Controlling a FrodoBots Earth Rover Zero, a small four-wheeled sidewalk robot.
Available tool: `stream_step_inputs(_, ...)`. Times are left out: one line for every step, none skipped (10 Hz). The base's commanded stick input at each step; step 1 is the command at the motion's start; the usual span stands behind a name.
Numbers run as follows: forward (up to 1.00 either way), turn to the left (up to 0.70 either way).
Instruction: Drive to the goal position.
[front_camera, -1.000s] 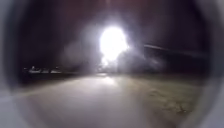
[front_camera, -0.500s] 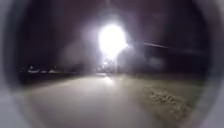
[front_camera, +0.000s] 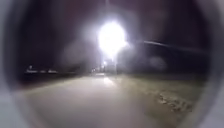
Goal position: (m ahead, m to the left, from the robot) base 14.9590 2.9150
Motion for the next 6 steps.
stream_step_inputs(1.00, 0.04)
stream_step_inputs(1.00, 0.16)
stream_step_inputs(1.00, 0.40)
stream_step_inputs(1.00, 0.40)
stream_step_inputs(1.00, 0.26)
stream_step_inputs(1.00, 0.09)
